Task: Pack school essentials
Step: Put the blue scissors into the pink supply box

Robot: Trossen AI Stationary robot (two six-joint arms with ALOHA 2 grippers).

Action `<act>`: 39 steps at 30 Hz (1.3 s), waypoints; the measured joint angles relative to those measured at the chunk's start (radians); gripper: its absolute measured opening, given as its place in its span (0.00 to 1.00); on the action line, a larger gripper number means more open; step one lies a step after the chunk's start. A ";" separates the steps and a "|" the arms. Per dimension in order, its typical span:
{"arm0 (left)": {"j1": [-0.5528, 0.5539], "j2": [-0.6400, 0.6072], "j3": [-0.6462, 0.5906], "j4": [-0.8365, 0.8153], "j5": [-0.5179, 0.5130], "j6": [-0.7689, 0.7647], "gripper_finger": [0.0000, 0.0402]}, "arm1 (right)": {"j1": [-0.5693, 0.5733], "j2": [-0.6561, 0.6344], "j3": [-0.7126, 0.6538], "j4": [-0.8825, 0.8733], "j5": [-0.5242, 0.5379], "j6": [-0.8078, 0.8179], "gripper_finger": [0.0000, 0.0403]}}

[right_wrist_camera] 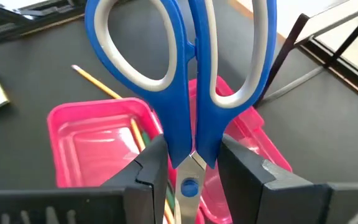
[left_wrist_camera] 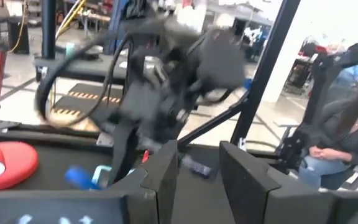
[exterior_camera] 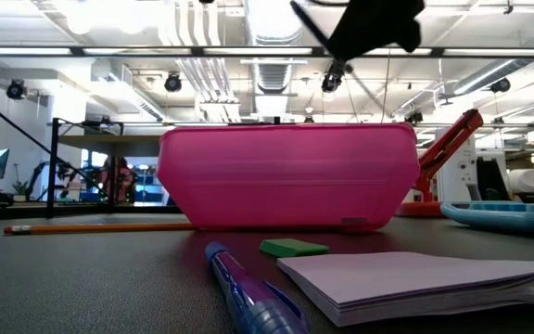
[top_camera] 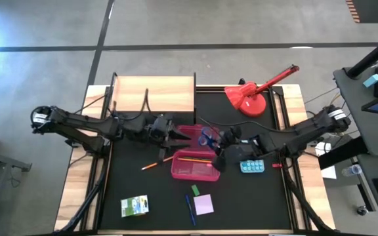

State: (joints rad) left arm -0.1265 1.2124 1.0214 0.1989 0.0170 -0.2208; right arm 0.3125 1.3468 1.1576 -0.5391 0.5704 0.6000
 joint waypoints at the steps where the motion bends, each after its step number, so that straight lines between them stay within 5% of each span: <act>1: 0.000 -0.013 0.000 -0.001 0.000 0.003 0.26 | -0.005 0.011 0.000 0.009 -0.003 -0.003 0.27; 12: 0.000 -0.113 -0.010 -0.008 0.004 0.105 0.26 | -0.012 0.193 0.000 0.214 -0.095 -0.044 0.27; 39: 0.000 -0.186 -0.014 -0.083 0.005 0.105 0.26 | -0.037 0.407 0.001 0.220 -0.347 -0.022 0.27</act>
State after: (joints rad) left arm -0.1265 1.0267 1.0077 0.1155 0.0223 -0.1158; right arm 0.2756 1.7540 1.1584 -0.3190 0.2237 0.5781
